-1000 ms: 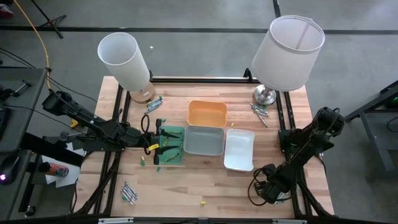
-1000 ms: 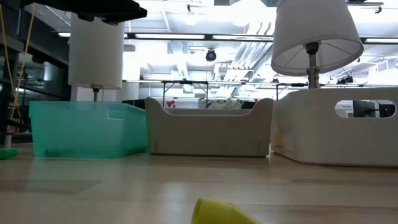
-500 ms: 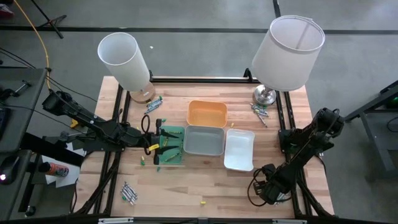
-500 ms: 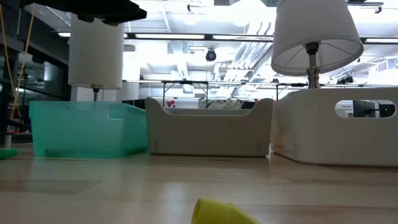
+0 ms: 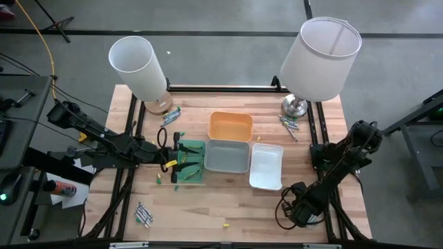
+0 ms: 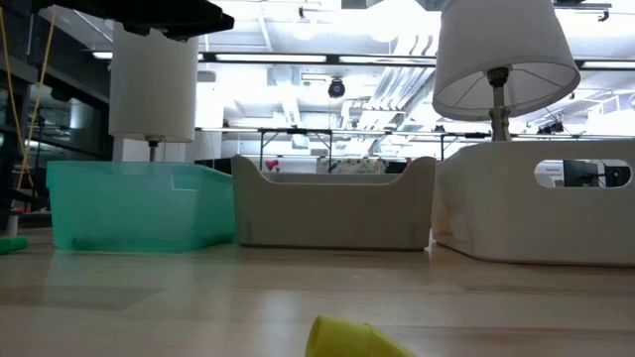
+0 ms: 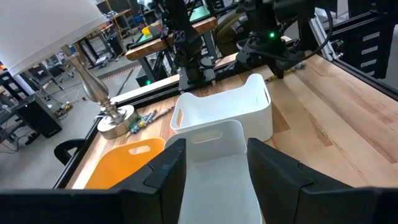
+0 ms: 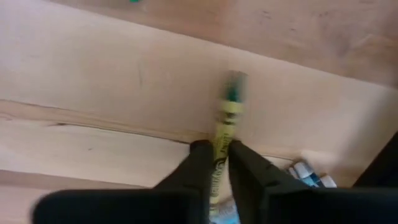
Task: Sort crayons
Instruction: Put the green crayon into the green bin
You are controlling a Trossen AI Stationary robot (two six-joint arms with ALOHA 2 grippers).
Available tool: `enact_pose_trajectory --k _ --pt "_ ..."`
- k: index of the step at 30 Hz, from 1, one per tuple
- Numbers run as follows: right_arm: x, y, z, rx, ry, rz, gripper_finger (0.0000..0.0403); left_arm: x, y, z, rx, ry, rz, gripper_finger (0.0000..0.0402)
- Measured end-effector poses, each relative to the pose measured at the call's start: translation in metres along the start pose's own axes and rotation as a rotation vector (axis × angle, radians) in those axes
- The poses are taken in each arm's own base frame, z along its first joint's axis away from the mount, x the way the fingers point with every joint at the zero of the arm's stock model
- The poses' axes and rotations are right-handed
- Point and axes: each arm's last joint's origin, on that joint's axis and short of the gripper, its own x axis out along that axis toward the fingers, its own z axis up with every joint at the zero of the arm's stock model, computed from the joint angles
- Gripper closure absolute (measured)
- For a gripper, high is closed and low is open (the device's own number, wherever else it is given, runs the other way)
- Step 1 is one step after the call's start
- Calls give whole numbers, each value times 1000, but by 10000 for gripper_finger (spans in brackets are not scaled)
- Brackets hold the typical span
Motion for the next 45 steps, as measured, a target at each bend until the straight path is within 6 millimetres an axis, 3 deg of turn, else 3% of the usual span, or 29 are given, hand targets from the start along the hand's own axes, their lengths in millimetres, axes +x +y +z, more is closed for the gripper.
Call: enact_pose_trajectory --k 2,7,13,33,37,45 --pt "0 0 0 -12 -2 1 393 0 0 0 0 0 0 243" --pt "0 0 0 -13 -4 1 381 0 0 0 0 0 0 243" --pt "0 0 0 -23 -7 2 398 0 0 0 1 0 0 243" --pt "0 0 0 -55 -4 13 400 0 0 0 1 -1 0 243" --pt "-11 1 -2 -100 -26 40 400 0 0 0 3 -1 0 243" --pt "-54 -2 -5 -184 -35 191 400 0 0 0 3 -2 0 243"
